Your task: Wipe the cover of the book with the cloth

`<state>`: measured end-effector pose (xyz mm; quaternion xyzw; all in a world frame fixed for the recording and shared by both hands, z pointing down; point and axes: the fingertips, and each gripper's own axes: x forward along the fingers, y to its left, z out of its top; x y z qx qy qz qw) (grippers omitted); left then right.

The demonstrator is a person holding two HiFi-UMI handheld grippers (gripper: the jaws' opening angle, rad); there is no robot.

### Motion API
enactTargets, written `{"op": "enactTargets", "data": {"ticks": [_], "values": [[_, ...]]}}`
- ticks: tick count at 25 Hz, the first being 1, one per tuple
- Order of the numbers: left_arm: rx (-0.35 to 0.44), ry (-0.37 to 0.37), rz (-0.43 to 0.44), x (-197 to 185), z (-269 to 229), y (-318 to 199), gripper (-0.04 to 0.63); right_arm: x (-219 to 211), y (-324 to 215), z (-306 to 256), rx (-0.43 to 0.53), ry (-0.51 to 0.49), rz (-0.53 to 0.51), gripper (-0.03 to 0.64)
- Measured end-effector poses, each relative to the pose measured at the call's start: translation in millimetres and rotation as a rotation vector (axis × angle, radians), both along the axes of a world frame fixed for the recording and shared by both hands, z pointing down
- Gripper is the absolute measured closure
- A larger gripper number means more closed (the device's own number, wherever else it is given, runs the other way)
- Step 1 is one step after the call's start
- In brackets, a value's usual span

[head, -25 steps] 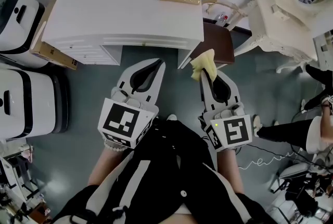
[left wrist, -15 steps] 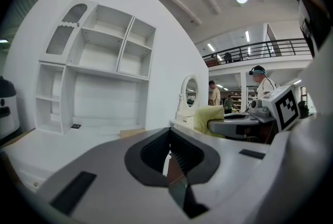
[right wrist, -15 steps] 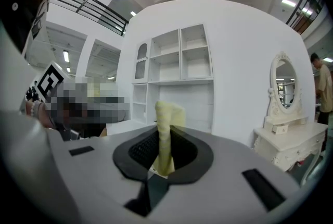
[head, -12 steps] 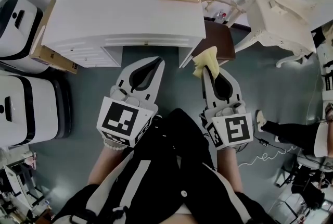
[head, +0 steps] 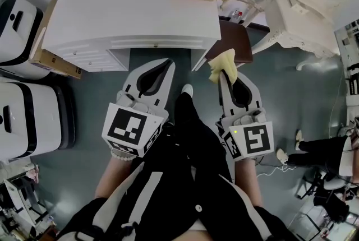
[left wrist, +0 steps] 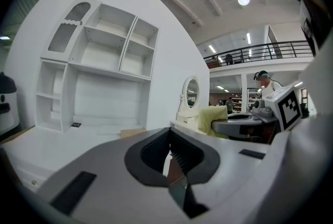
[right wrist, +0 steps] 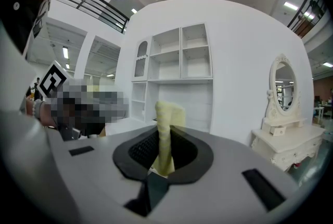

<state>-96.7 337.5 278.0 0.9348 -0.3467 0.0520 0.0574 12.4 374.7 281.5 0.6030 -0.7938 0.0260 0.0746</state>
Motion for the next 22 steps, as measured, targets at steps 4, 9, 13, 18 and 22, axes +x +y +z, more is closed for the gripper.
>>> {"op": "enactTargets", "data": {"ticks": [4, 9, 13, 18, 22], "values": [[0.003, 0.003, -0.008, 6.0, 1.0, -10.2, 0.594, 5.4, -11.3, 1.4, -0.002, 0.001, -0.014, 0.58], [-0.003, 0.003, -0.037, 13.8, 3.7, -34.7, 0.594, 13.1, -42.5, 6.2, -0.011, 0.006, -0.051, 0.58], [-0.008, -0.008, -0.065, 17.9, 6.0, -60.9, 0.594, 17.5, -75.3, 9.0, -0.013, -0.007, -0.08, 0.58], [-0.018, -0.018, -0.107, 27.8, 9.0, -99.2, 0.594, 23.0, -123.5, 14.4, -0.026, -0.012, -0.143, 0.58], [-0.03, -0.026, -0.144, 34.8, 9.5, -137.2, 0.594, 29.2, -166.7, 13.9, -0.029, -0.018, -0.184, 0.581]]}}
